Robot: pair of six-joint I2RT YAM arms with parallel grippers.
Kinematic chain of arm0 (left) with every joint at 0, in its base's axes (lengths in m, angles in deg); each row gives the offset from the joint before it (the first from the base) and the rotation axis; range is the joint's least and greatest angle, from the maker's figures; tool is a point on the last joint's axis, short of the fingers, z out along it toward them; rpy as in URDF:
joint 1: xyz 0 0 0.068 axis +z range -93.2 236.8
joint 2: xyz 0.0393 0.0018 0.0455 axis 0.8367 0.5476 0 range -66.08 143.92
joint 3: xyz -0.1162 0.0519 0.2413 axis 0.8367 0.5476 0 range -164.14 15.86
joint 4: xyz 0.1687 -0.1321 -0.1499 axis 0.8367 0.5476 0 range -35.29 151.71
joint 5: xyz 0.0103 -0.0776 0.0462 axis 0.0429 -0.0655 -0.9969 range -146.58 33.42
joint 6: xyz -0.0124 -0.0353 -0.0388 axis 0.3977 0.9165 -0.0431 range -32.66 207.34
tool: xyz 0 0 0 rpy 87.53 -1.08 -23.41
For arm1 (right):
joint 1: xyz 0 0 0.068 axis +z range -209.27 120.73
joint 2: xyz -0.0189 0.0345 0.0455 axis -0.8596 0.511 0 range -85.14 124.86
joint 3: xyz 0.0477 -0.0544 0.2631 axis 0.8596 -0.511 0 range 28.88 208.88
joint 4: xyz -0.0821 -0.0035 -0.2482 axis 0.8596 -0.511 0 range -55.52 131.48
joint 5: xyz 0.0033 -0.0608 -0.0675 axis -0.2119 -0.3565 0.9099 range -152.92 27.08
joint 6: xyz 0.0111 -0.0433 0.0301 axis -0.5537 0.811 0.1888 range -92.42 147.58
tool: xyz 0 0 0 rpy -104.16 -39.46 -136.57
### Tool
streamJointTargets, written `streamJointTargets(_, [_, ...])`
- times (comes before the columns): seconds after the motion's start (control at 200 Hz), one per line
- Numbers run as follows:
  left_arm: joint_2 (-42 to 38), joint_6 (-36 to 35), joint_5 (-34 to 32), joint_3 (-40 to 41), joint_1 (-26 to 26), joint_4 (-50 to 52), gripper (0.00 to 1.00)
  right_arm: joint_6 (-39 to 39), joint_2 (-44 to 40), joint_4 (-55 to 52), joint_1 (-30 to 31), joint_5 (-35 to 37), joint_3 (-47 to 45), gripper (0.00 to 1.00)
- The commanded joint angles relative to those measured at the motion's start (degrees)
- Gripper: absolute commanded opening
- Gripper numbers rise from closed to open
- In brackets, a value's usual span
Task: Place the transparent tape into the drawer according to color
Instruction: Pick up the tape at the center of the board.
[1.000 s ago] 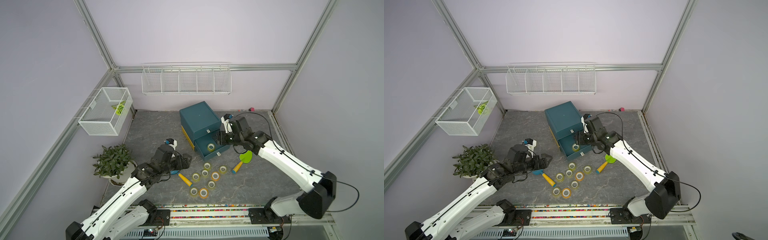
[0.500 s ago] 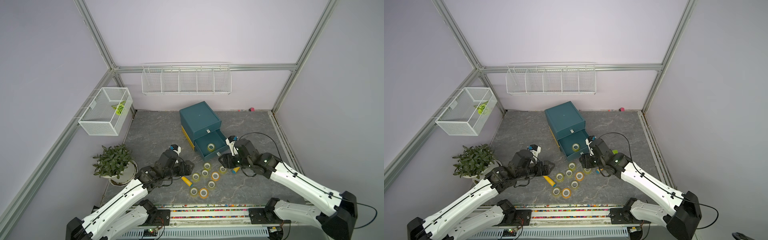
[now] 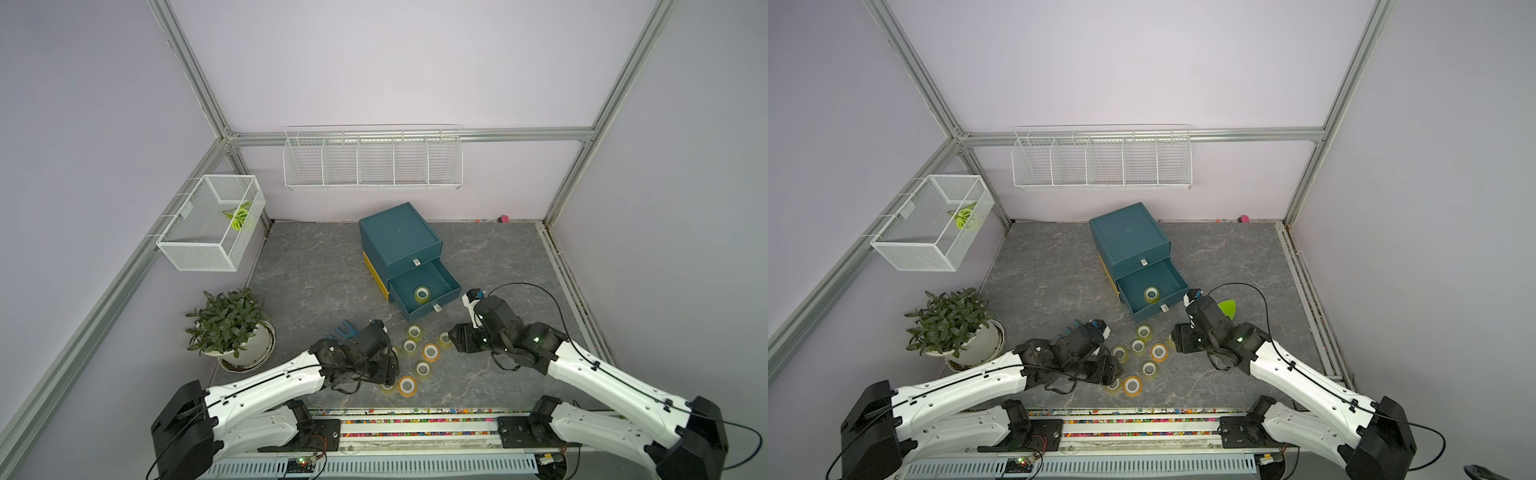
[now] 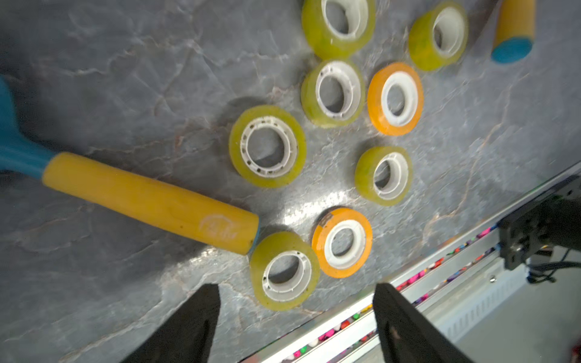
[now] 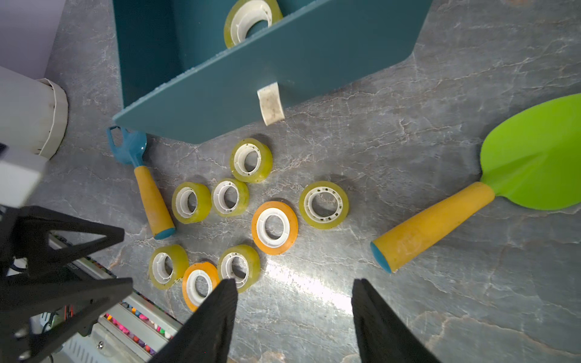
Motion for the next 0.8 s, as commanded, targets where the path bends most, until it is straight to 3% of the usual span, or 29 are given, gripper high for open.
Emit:
streamJointTargets(0.0, [2.92,-0.09,-0.6,0.58,-2.11,0.83,0.8,-0.58,-1.1,0.42,0.29,1.39,-1.19,0.63])
streamJointTargets(0.215, [6.15,-0.64,-2.02,0.33,-3.6,0.25,0.74,-0.64,-0.9,0.67,0.29,1.41,-1.45,0.63])
streamJointTargets(0.8, [14.16,-2.7,-4.99,-3.0,-5.97,1.12,0.71,-1.81,-0.39,0.7,0.28,2.55,-1.91,0.64])
